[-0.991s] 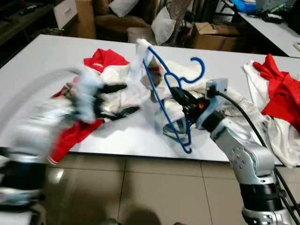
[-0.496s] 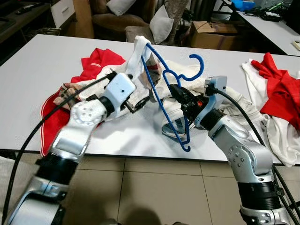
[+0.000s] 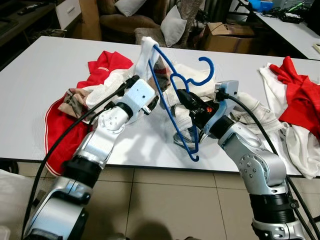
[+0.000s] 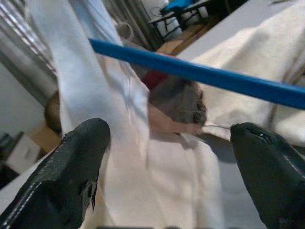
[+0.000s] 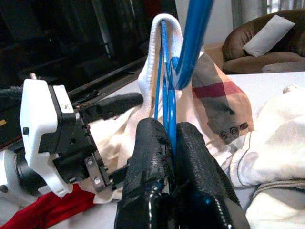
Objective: Hang hanger
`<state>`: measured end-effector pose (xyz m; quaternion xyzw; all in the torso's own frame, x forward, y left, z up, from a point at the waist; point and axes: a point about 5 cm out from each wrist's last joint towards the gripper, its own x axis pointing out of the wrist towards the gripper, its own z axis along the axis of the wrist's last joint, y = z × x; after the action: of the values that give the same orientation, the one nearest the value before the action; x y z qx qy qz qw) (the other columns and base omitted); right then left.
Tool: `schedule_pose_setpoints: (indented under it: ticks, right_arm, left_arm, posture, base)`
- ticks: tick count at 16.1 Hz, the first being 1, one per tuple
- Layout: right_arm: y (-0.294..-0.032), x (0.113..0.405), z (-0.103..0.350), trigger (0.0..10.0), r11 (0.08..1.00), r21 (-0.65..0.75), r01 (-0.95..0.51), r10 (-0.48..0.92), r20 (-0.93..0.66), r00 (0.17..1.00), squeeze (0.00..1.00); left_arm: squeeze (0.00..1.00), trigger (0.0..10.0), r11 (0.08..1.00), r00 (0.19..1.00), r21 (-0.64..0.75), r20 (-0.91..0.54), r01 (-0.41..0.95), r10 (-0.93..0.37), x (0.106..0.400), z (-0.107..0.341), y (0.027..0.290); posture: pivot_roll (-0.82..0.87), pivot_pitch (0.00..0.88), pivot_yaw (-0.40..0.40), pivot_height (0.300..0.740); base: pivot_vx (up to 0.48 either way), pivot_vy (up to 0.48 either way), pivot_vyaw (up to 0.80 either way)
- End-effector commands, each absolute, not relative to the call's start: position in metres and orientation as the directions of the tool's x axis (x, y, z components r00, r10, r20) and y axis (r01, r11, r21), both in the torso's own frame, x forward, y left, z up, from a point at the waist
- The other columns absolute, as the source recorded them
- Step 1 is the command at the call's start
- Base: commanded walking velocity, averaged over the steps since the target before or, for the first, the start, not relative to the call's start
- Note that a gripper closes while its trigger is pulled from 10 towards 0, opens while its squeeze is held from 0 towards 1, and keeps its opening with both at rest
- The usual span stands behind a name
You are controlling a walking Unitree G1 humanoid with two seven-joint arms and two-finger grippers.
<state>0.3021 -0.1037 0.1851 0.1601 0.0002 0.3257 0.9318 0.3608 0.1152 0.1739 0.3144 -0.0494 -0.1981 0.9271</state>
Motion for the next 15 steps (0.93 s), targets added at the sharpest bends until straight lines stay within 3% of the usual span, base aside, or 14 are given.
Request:
schedule_pose_setpoints:
  ticks: [1, 2, 3, 5, 9, 15]
  right_arm:
    - [-0.107, 0.302, 0.19, 10.0, 0.748, 0.283, -0.6, 0.595, 0.114, 0.795, 0.0]
    - [-0.107, 0.301, 0.189, 10.0, 0.749, 0.284, -0.598, 0.594, 0.112, 0.797, 0.0]
    - [-0.108, 0.301, 0.189, 10.0, 0.75, 0.285, -0.597, 0.593, 0.111, 0.797, 0.0]
    - [-0.108, 0.301, 0.188, 10.0, 0.751, 0.285, -0.595, 0.591, 0.11, 0.799, 0.0]
    - [-0.109, 0.301, 0.187, 10.0, 0.752, 0.286, -0.593, 0.59, 0.106, 0.8, 0.0]
    - [-0.108, 0.301, 0.188, 10.0, 0.749, 0.284, -0.599, 0.596, 0.107, 0.796, 0.0]
  left_arm:
    - [0.0, 5.8, 0.719, 0.932, 0.632, -0.013, 0.289, -0.363, 0.364, 0.178, 0.118]
    - [0.0, 4.9, 0.722, 0.942, 0.641, -0.002, 0.259, -0.335, 0.365, 0.179, 0.123]
    - [0.0, 2.2, 0.719, 0.948, 0.651, -0.004, 0.243, -0.317, 0.366, 0.178, 0.127]
    - [0.0, 0.4, 0.699, 0.958, 0.679, -0.019, 0.222, -0.286, 0.367, 0.176, 0.136]
    - [0.0, 0.0, 0.641, 0.959, 0.728, -0.08, 0.243, -0.272, 0.365, 0.165, 0.148]
    - [0.0, 0.0, 0.753, 0.952, 0.588, -0.121, 0.296, -0.28, 0.365, 0.153, 0.145]
  posture:
    - [-0.06, 0.0, -0.035, 0.74]
    - [-0.06, 0.0, -0.036, 0.74]
    - [-0.06, 0.0, -0.036, 0.74]
    - [-0.05, 0.0, -0.039, 0.74]
    - [-0.05, 0.0, -0.041, 0.74]
    - [-0.05, 0.0, -0.045, 0.74]
  base:
    - [0.0, 0.0, 0.0]
    - [0.0, 0.0, 0.0]
    - [0.0, 0.0, 0.0]
    - [0.0, 0.0, 0.0]
    - [0.0, 0.0, 0.0]
    - [0.0, 0.0, 0.0]
